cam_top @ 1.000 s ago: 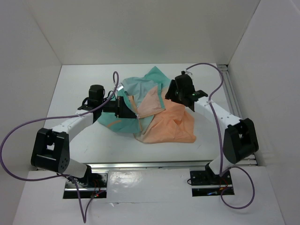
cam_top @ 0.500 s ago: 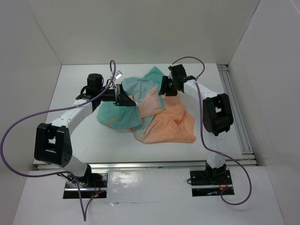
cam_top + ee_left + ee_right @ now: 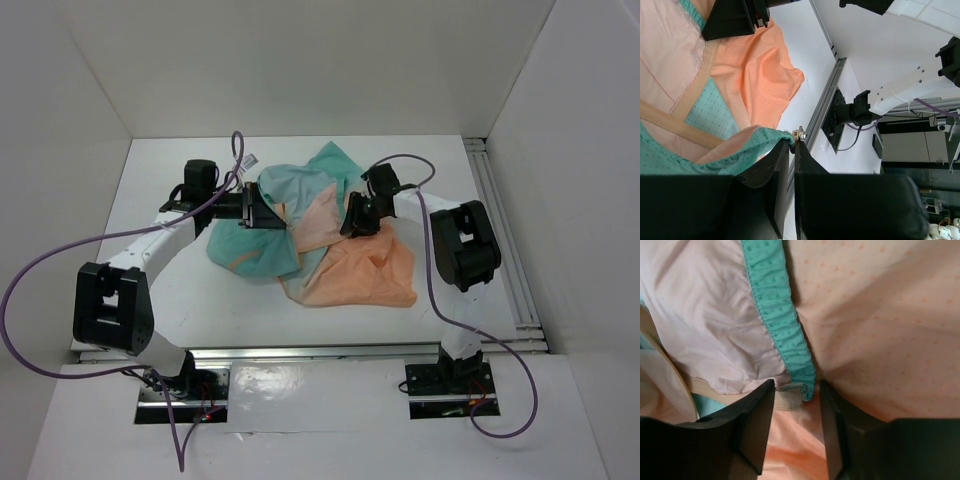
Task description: Zip up the jacket
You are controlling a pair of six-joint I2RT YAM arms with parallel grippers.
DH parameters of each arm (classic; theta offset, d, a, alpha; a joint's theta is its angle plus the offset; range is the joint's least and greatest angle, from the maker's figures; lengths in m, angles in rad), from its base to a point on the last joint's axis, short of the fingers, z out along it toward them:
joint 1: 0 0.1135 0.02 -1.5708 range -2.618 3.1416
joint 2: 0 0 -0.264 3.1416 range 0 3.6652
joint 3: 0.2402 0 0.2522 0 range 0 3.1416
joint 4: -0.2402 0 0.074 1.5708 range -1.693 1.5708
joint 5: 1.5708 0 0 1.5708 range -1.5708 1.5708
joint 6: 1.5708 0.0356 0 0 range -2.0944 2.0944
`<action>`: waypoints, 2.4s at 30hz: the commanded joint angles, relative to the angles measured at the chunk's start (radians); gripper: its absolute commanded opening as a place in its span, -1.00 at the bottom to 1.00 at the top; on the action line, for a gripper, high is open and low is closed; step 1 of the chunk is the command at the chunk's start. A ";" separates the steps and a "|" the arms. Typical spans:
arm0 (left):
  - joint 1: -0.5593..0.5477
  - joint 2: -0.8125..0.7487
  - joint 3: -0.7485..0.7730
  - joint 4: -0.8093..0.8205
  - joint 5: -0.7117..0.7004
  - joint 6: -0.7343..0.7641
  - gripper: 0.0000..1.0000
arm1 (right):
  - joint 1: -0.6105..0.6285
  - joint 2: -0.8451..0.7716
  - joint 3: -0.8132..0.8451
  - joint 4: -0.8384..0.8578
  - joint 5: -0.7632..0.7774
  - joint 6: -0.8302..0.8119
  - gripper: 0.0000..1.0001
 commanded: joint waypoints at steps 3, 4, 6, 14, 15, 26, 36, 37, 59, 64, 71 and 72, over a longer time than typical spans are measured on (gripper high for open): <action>0.006 0.006 0.042 -0.014 0.012 0.040 -1.00 | 0.013 -0.020 -0.046 0.067 -0.107 0.009 -0.14; 0.006 0.006 0.042 -0.014 0.012 0.040 -1.00 | 0.022 -0.020 -0.046 0.067 -0.121 0.009 -0.26; 0.006 0.006 0.042 -0.014 0.012 0.049 -1.00 | 0.022 -0.032 -0.046 0.090 -0.121 0.018 -0.42; 0.015 -0.015 0.042 -0.067 -0.047 0.059 -1.00 | 0.022 -0.202 -0.024 0.015 0.137 0.018 -1.00; 0.015 -0.015 0.042 -0.067 -0.060 0.059 -1.00 | 0.013 -0.232 -0.024 0.000 0.156 0.018 -1.00; 0.095 -0.089 0.042 -0.035 -0.107 -0.026 -1.00 | -0.113 -0.641 0.008 -0.220 0.353 0.004 -1.00; 0.114 -0.147 0.020 -0.003 -0.195 -0.087 -1.00 | -0.176 -0.842 0.299 -0.674 0.630 -0.077 -1.00; 0.114 -0.147 0.020 -0.015 -0.195 -0.087 -1.00 | -0.176 -0.832 0.340 -0.697 0.574 -0.102 -1.00; 0.114 -0.147 0.031 -0.133 -0.267 -0.037 -1.00 | 0.289 -0.106 0.228 -0.160 0.238 0.052 -1.00; 0.114 -0.147 0.022 -0.143 -0.276 -0.037 -1.00 | 0.271 -0.051 0.273 -0.149 0.147 -0.043 -0.50; 0.114 -0.138 0.022 -0.152 -0.285 -0.037 -1.00 | 0.262 -0.086 0.279 -0.226 0.064 -0.237 0.10; 0.114 -0.138 0.022 -0.161 -0.285 -0.037 -1.00 | 0.262 -0.104 0.249 -0.226 0.064 -0.248 0.10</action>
